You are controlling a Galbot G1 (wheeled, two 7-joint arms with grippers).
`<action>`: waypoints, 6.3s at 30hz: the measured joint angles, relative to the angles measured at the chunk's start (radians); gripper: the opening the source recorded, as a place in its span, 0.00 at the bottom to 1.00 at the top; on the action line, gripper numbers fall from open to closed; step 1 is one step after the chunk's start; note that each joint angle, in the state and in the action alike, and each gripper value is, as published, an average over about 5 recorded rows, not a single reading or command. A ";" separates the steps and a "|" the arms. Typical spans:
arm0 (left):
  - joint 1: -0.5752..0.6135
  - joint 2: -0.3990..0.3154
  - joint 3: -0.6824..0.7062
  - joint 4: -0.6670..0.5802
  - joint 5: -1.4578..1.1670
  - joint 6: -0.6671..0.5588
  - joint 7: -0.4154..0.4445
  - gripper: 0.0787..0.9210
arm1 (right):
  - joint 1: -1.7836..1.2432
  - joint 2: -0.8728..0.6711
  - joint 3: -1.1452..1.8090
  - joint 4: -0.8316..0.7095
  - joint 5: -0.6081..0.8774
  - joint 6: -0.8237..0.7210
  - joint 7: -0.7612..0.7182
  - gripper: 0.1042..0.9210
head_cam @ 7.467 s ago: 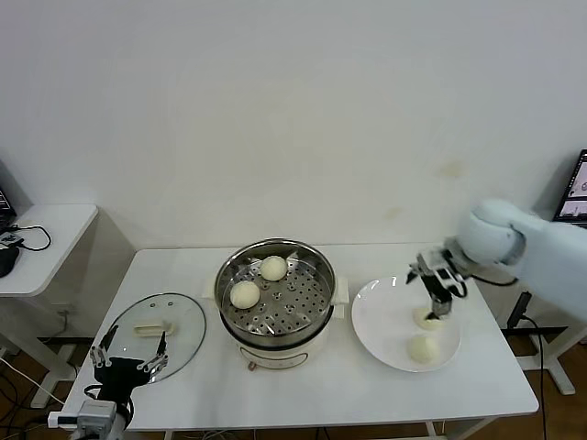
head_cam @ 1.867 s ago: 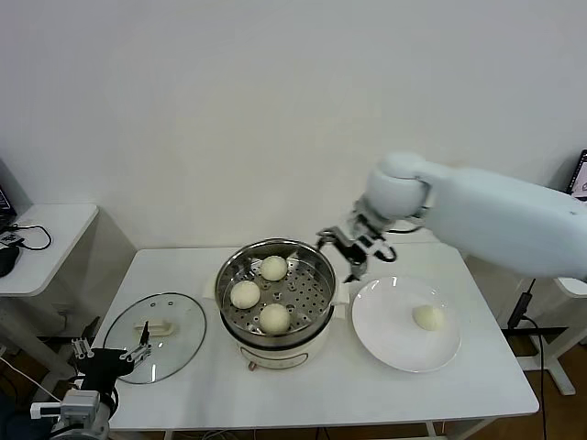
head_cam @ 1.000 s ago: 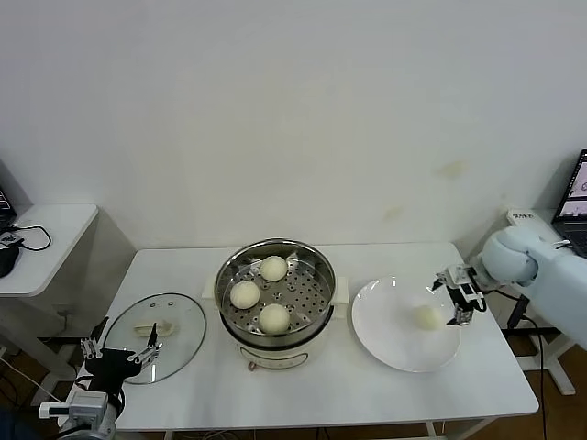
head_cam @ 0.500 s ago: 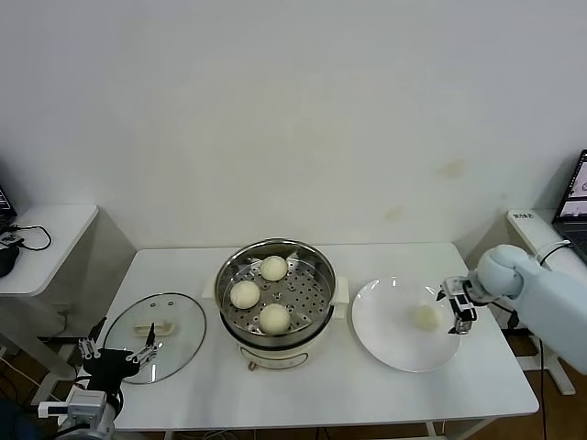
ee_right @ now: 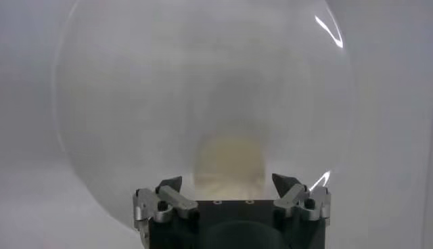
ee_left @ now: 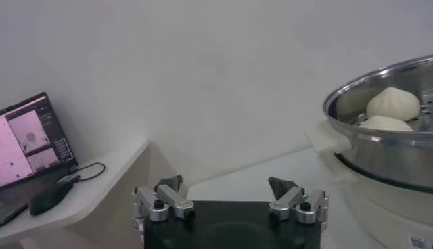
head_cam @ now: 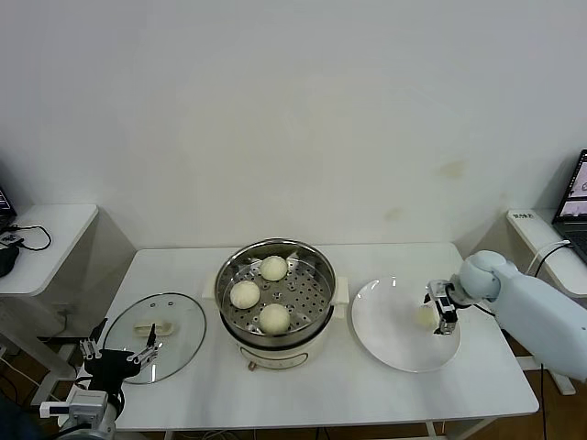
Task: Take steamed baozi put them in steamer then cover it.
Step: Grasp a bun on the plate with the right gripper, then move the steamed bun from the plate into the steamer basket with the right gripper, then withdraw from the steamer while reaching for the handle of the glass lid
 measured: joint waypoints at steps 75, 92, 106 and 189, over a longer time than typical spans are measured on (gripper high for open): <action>-0.050 0.019 -0.010 0.039 -0.013 0.002 -0.002 0.88 | 0.736 0.425 -0.666 0.241 0.744 -0.541 0.183 0.65; -0.060 0.022 -0.006 0.052 -0.013 0.002 -0.001 0.88 | 0.652 0.449 -0.666 0.192 0.691 -0.559 0.188 0.66; -0.061 0.019 -0.004 0.051 -0.012 0.002 -0.001 0.88 | 0.624 0.454 -0.657 0.185 0.675 -0.562 0.190 0.66; -0.241 0.220 0.140 0.633 1.228 -0.374 -0.062 0.88 | -1.314 0.648 1.462 0.766 0.540 0.243 0.900 0.88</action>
